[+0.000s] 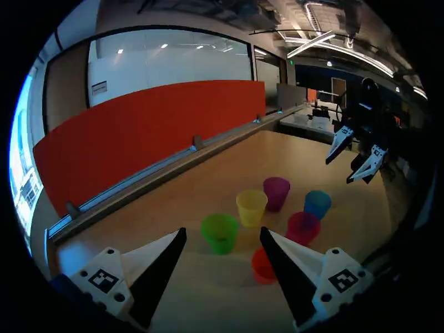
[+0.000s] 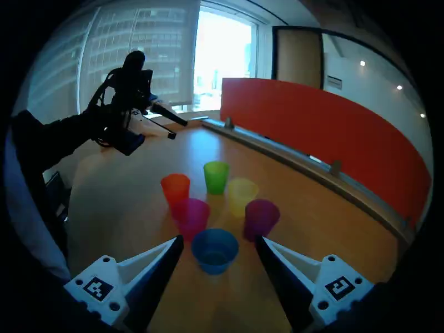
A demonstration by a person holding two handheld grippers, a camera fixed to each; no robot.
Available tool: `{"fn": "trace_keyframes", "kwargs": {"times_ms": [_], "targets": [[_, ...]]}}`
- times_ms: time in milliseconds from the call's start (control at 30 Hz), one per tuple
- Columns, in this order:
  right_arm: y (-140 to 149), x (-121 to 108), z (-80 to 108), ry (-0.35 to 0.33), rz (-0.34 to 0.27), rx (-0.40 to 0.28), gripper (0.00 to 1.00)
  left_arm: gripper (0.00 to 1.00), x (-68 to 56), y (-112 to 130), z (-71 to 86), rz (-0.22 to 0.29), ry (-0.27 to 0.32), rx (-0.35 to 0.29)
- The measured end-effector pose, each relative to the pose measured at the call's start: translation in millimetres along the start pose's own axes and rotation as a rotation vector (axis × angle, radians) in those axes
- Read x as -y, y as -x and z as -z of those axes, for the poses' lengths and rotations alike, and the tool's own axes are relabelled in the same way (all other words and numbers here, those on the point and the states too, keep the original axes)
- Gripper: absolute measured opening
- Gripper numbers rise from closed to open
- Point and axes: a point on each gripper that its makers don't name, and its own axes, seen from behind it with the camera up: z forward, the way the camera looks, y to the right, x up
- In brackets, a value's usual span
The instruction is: Pour water
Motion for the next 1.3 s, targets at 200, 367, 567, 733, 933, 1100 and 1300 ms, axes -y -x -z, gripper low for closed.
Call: {"fn": "trace_keyframes", "kwargs": {"times_ms": [200, 367, 567, 733, 933, 1100, 1300], "targets": [[15.1, 2.7, -12.1, -0.022, 0.001, 0.030, 1.00, 0.99, 0.7, 16.3, -17.6, -0.016, 0.038, 0.060], [27.5, 3.2, -21.3, -0.034, -0.006, 0.056, 1.00, 0.99, 3.5, 28.5, -28.5, -0.022, 0.059, 0.101], [39.0, 2.6, -30.3, -0.043, -0.013, 0.078, 1.00, 0.99, 1.1, 41.6, -42.5, -0.034, 0.103, 0.147], [45.9, 1.6, -37.8, -0.049, -0.023, 0.092, 1.00, 0.99, 3.1, 49.5, -57.1, -0.045, 0.126, 0.182], [55.0, 0.0, -45.2, -0.054, -0.029, 0.110, 1.00, 0.99, 3.8, 55.5, -75.8, -0.064, 0.146, 0.222], [61.6, -1.5, -50.8, -0.055, -0.030, 0.127, 1.00, 0.99, 1.5, 56.8, -88.9, -0.077, 0.163, 0.240], [65.9, -1.8, -56.8, -0.061, -0.027, 0.140, 1.00, 0.99, 0.6, 59.9, -103.7, -0.090, 0.178, 0.264]]}}
